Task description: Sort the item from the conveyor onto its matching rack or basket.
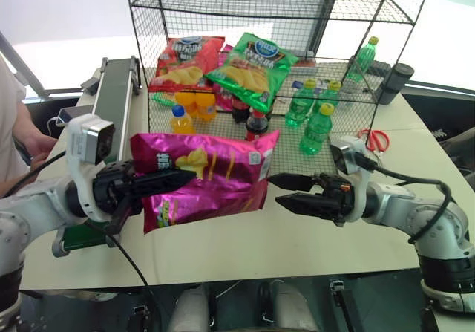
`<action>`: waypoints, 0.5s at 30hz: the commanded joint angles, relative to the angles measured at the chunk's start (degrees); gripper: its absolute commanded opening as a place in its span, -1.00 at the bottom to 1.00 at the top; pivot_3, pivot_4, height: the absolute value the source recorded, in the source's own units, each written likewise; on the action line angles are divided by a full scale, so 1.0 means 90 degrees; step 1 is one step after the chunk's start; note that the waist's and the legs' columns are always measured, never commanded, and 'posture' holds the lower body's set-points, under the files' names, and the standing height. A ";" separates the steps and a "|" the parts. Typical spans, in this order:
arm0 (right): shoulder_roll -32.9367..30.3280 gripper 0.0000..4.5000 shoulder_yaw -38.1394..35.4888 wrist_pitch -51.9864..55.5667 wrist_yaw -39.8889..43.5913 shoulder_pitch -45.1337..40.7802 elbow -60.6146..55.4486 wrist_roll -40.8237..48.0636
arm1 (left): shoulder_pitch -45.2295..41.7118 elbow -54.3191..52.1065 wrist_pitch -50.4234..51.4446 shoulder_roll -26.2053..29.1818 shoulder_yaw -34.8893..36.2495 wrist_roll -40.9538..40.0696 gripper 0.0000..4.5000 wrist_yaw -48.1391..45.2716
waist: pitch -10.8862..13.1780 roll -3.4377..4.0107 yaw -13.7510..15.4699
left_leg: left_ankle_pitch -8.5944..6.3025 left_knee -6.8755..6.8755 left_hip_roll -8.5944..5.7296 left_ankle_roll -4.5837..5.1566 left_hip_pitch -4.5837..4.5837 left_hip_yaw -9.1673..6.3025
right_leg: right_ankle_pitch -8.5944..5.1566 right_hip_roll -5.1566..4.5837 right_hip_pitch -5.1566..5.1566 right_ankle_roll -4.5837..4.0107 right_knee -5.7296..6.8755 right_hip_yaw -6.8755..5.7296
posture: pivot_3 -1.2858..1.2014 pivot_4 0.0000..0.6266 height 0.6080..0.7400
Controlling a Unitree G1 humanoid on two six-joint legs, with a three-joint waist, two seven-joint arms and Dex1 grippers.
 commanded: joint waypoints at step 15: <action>0.0260 1.00 0.0193 -0.0008 0.0126 0.0019 -0.0153 0.0097 | -0.1179 0.0631 0.0213 -0.0717 -0.0550 -0.0113 -0.98 0.0139 | -0.0002 -0.0006 0.0006 | 0.0002 0.0002 -0.0004 -0.0002 -0.0001 -0.0002 | 0.0000 -0.0002 0.0003 0.0002 -0.0003 0.0005 | 0.03 -0.52 1.00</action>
